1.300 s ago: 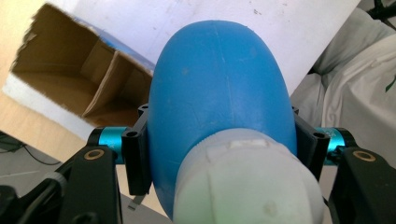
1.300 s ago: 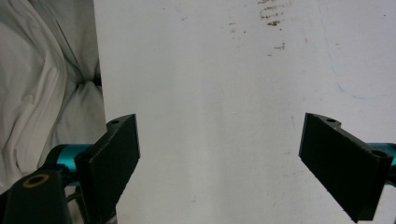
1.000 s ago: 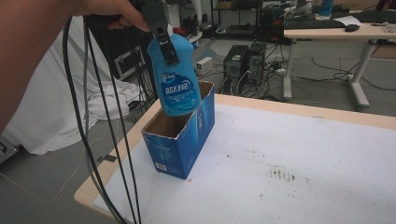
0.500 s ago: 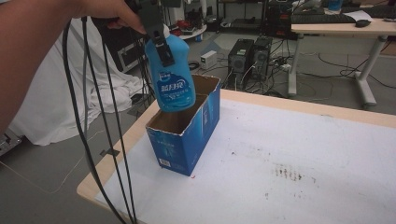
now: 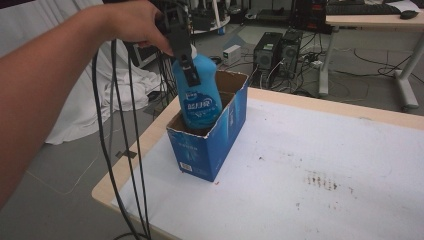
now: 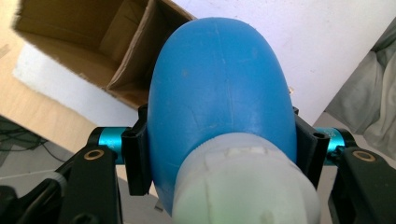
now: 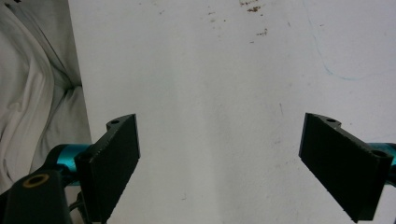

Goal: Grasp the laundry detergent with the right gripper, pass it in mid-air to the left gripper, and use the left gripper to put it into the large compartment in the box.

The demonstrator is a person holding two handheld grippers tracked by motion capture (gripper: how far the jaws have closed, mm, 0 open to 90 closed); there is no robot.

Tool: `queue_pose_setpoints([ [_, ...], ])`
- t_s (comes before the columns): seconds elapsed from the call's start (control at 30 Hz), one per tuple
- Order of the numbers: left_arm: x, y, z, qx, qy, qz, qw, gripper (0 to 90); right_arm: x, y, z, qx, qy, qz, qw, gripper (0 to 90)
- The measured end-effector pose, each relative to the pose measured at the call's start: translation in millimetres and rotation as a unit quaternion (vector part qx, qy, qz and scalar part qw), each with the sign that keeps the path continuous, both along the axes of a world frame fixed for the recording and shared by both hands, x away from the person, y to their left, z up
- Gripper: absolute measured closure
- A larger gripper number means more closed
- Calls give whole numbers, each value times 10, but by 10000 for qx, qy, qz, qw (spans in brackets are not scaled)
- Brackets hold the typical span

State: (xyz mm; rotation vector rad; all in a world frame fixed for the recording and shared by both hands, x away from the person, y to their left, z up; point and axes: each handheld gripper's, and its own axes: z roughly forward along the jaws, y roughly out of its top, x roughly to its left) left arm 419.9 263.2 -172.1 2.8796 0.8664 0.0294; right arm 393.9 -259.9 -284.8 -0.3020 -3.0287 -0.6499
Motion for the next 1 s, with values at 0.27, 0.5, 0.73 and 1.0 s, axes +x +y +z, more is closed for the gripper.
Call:
queue_pose_setpoints([
  [0.27, 39, -17, -342, 49, 146, -57, 9999, 377, 8, -8, -55, -26, 55, -27, 10000, 120],
  [0.5, 78, -44, -641, 224, 272, -178, 9992, 377, 17, -7, -116, -42, 99, -41, 9999, 120],
  [0.73, 113, -97, -866, 328, 352, -213, 9986, 377, 23, -3, -164, -55, 150, -55, 9999, 120],
  [1.0, 124, -104, -1035, 382, 366, -222, 9983, 377, 22, -28, -187, -25, 164, -60, 9998, 120],
])
